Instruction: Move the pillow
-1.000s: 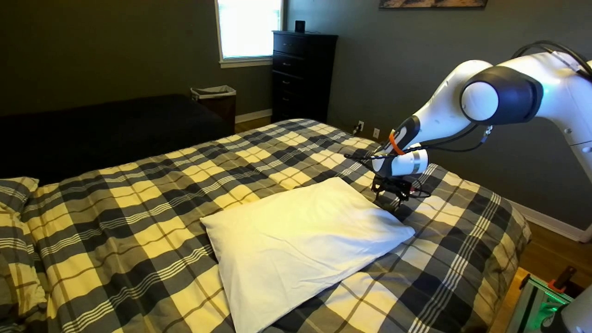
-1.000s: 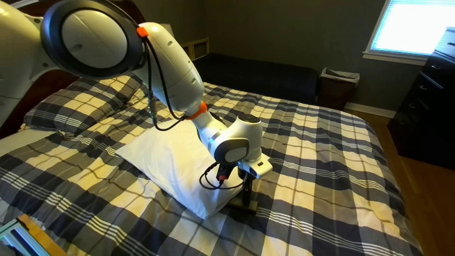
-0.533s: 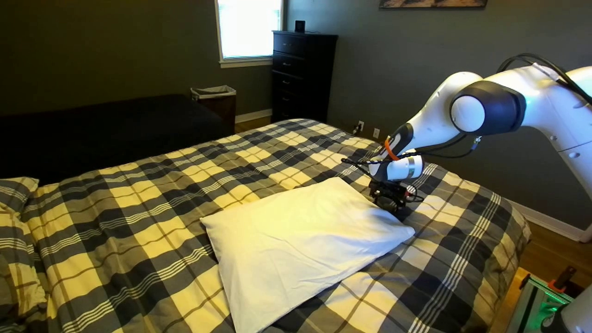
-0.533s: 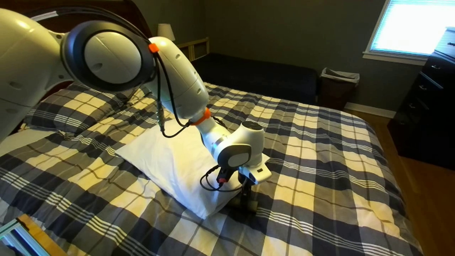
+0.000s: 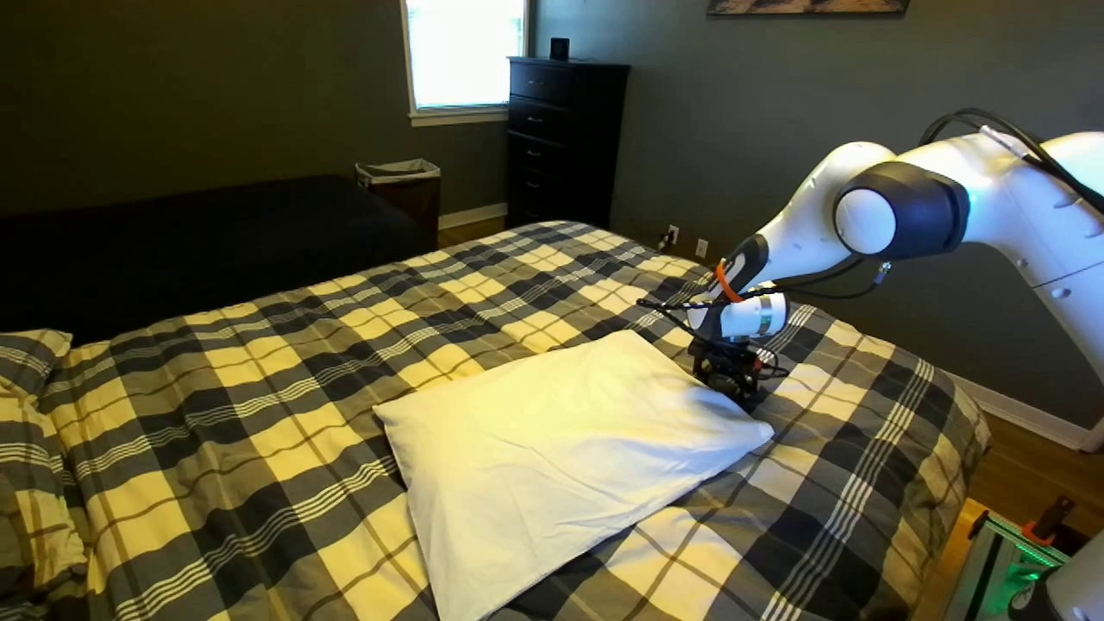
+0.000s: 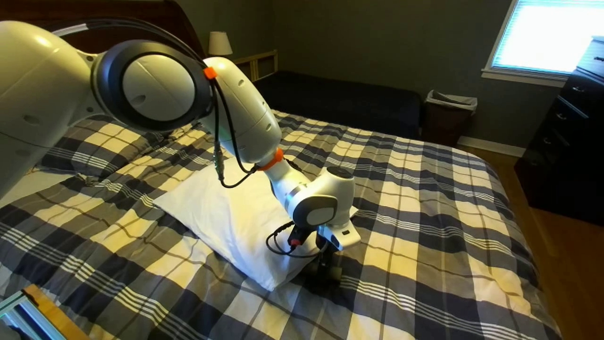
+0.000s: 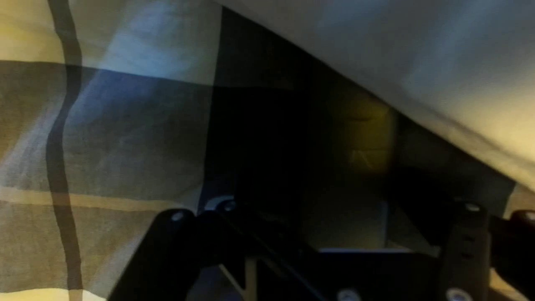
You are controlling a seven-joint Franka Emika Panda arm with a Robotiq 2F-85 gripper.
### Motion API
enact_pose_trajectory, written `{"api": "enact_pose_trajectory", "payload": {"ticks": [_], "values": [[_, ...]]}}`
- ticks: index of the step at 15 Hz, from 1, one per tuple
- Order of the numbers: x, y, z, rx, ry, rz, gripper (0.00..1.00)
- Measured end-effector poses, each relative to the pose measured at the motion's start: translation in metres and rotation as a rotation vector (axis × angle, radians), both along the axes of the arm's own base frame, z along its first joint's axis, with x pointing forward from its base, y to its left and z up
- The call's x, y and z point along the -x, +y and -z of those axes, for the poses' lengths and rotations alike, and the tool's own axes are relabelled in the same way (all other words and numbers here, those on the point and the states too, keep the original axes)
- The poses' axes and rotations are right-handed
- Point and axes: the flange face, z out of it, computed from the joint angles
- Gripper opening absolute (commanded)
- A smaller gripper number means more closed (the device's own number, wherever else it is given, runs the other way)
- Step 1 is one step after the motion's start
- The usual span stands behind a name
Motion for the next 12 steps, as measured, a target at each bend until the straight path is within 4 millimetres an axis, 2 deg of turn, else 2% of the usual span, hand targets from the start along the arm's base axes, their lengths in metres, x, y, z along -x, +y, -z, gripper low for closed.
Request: {"api": "enact_pose_trajectory", "payload": {"ticks": [4,8,12], "values": [[-0.004,-0.001,0.005,0.008,-0.003,0.019,0.29],[-0.004,-0.010,0.000,0.027,-0.009,0.048,0.29],[0.001,-0.037,-0.019,0.079,-0.032,0.076,0.29]]}}
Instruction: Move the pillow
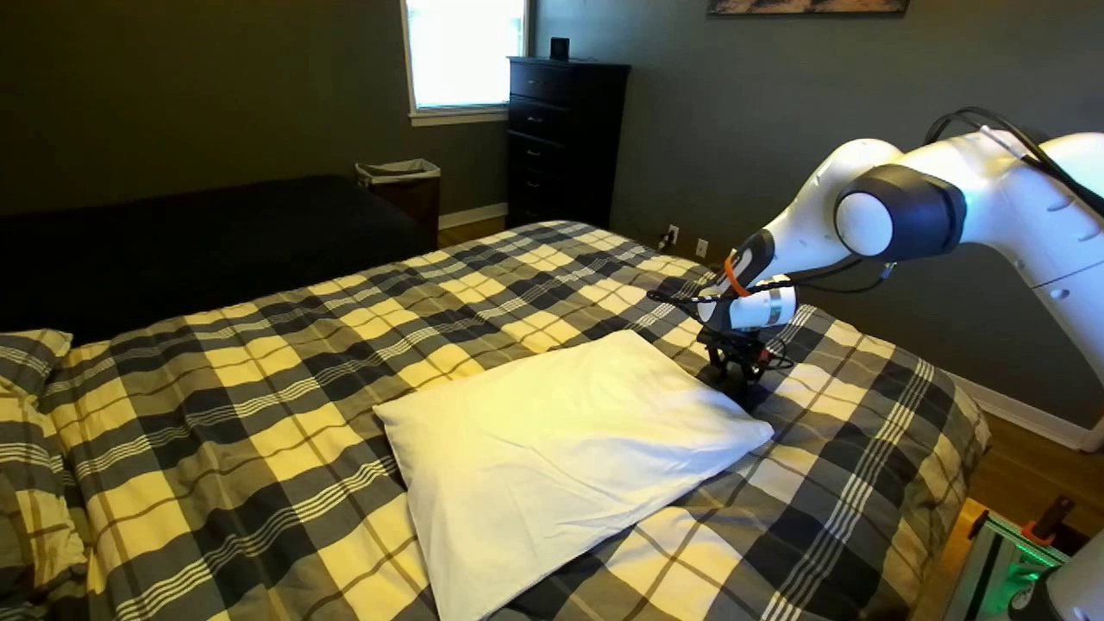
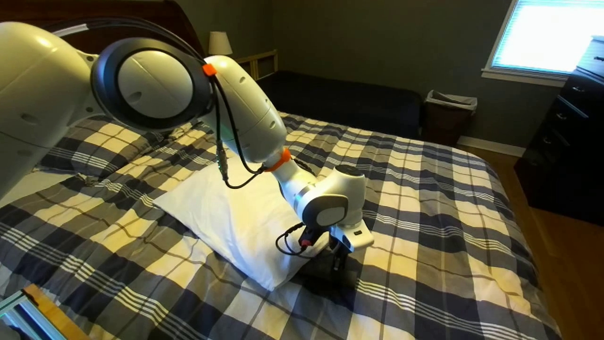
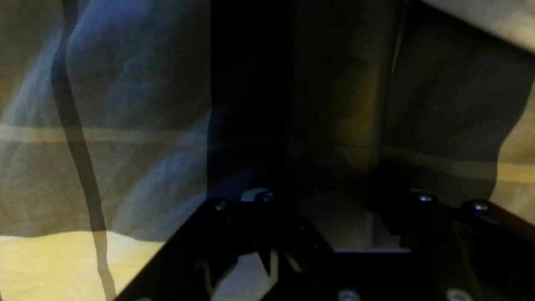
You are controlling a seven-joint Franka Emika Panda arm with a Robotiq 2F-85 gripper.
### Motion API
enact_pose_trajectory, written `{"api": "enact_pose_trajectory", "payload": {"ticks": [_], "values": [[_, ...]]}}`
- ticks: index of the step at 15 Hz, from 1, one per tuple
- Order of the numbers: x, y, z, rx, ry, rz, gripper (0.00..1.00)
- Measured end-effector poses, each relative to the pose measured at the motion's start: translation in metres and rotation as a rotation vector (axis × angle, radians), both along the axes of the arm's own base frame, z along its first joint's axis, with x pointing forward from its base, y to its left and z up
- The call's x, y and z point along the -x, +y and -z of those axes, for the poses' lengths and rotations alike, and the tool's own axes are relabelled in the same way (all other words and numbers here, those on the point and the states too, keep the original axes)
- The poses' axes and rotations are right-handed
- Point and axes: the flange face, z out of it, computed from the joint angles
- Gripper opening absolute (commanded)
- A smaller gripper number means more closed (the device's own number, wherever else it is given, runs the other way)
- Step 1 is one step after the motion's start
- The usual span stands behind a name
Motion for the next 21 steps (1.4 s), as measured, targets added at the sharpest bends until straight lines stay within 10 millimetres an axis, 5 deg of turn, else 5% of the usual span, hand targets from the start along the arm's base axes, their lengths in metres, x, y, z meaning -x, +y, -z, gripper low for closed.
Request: {"api": "enact_pose_trajectory", "payload": {"ticks": [5,11,15,21], "values": [[0.009,-0.036,-0.041,0.088,-0.057,0.025,0.29],[0.014,-0.047,-0.105,0.167,-0.126,-0.019,0.29],[-0.001,-0.020,-0.144,0.201,-0.179,-0.155,0.29],[-0.044,0.062,-0.180,0.216,-0.229,-0.492,0.29]]}}
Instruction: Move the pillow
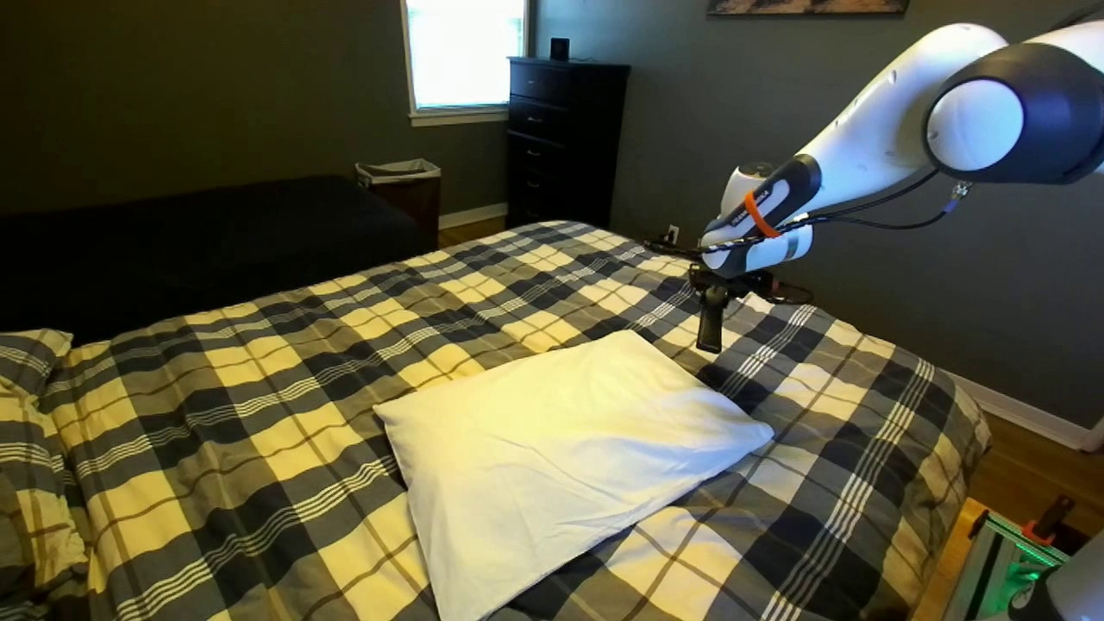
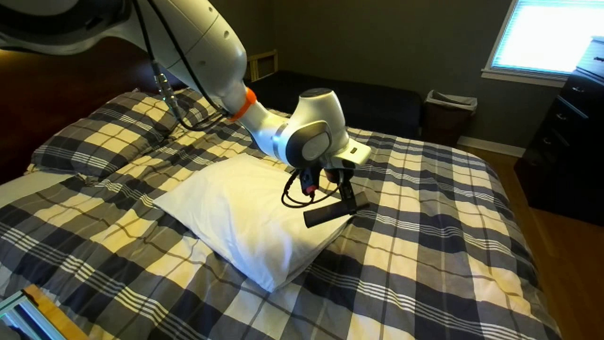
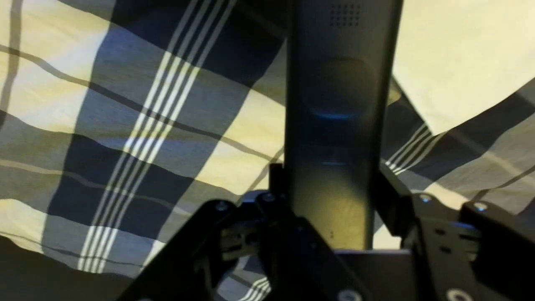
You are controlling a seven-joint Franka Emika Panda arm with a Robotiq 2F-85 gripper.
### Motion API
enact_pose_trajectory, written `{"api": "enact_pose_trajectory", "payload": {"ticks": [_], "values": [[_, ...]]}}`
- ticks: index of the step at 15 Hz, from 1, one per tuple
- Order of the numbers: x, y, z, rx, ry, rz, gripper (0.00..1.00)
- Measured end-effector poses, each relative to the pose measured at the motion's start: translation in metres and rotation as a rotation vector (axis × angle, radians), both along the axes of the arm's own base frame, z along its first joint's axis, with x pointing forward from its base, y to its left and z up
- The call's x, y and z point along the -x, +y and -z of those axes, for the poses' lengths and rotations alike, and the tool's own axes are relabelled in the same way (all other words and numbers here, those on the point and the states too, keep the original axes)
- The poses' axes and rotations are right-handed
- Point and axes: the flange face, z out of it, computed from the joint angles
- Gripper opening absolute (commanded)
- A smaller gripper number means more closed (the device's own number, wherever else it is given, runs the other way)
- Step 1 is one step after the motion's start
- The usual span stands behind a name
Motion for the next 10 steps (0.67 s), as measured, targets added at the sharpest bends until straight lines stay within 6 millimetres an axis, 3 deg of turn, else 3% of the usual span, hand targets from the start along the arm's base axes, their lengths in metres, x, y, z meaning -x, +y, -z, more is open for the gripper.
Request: {"api": "enact_pose_trajectory", "payload": {"ticks": [5,10], "values": [[-0.026,0.073,0.004,-0.014,0.032,-0.282,0.29],[-0.031,0.127,0.024,-0.017,0.098,-0.549,0.29]]}}
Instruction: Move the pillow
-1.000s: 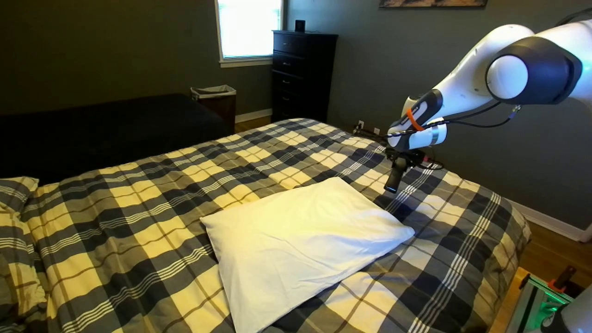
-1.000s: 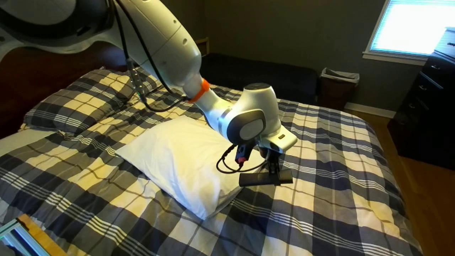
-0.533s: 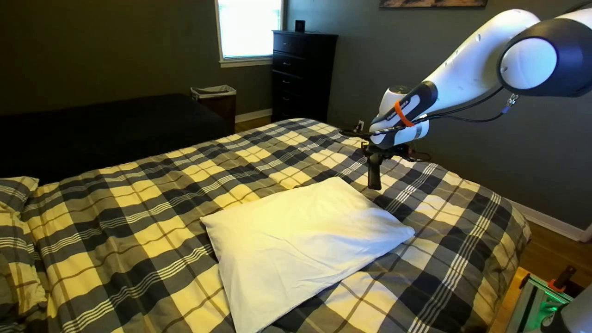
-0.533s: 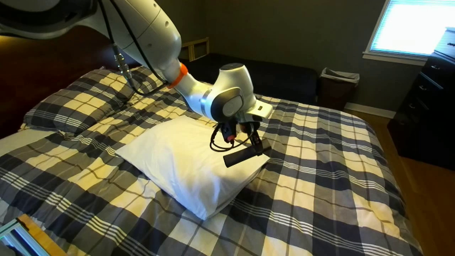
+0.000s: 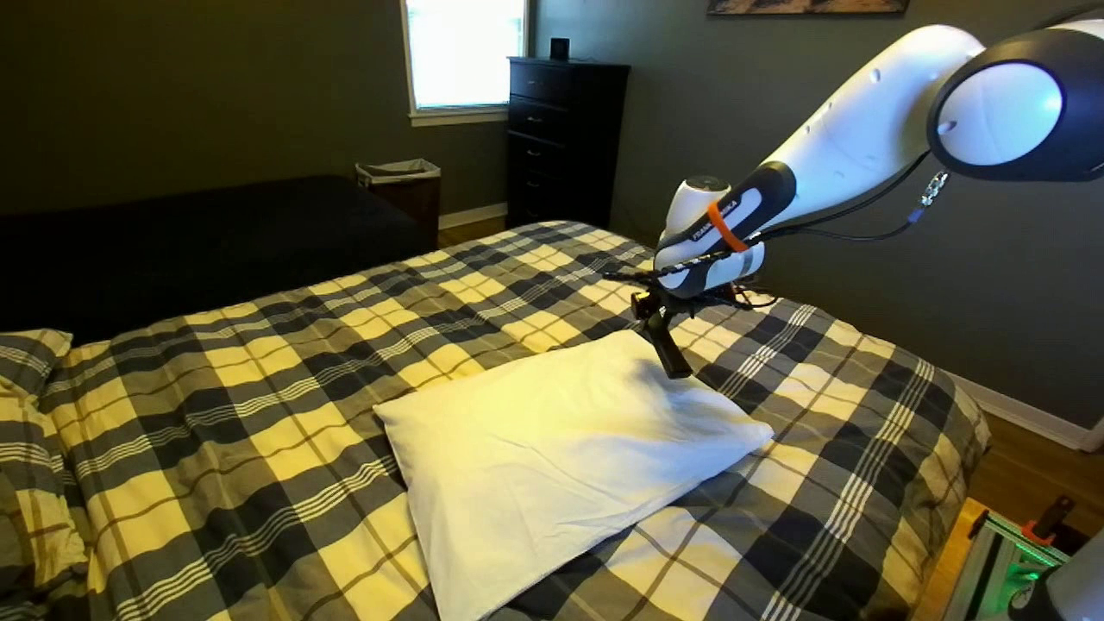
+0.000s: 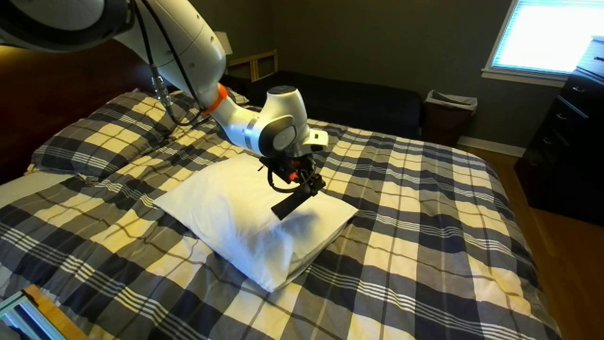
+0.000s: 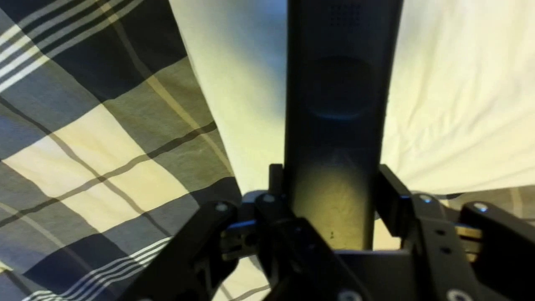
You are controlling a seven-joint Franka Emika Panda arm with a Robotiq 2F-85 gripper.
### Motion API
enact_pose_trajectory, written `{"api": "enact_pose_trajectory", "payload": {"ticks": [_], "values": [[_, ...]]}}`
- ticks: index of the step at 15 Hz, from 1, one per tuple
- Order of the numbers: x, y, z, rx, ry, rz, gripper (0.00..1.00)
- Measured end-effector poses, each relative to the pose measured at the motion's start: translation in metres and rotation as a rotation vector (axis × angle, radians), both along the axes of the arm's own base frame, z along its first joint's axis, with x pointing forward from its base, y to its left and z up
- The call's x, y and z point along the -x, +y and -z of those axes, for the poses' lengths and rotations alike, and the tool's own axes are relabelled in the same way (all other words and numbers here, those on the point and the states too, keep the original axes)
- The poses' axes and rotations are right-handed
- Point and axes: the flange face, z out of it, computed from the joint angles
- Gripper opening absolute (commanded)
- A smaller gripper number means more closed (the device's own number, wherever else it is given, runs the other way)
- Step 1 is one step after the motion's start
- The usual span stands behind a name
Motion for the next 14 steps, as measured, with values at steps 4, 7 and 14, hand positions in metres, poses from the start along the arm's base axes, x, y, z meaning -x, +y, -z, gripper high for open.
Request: {"api": "enact_pose_trajectory", "payload": {"ticks": [4,7,14], "values": [[0.003,0.015,0.018,0.013,0.048,-0.129,0.81],[0.006,0.016,0.028,0.013,0.076,-0.163,0.91],[0.007,-0.001,0.005,0.036,0.043,-0.151,1.00]]}}
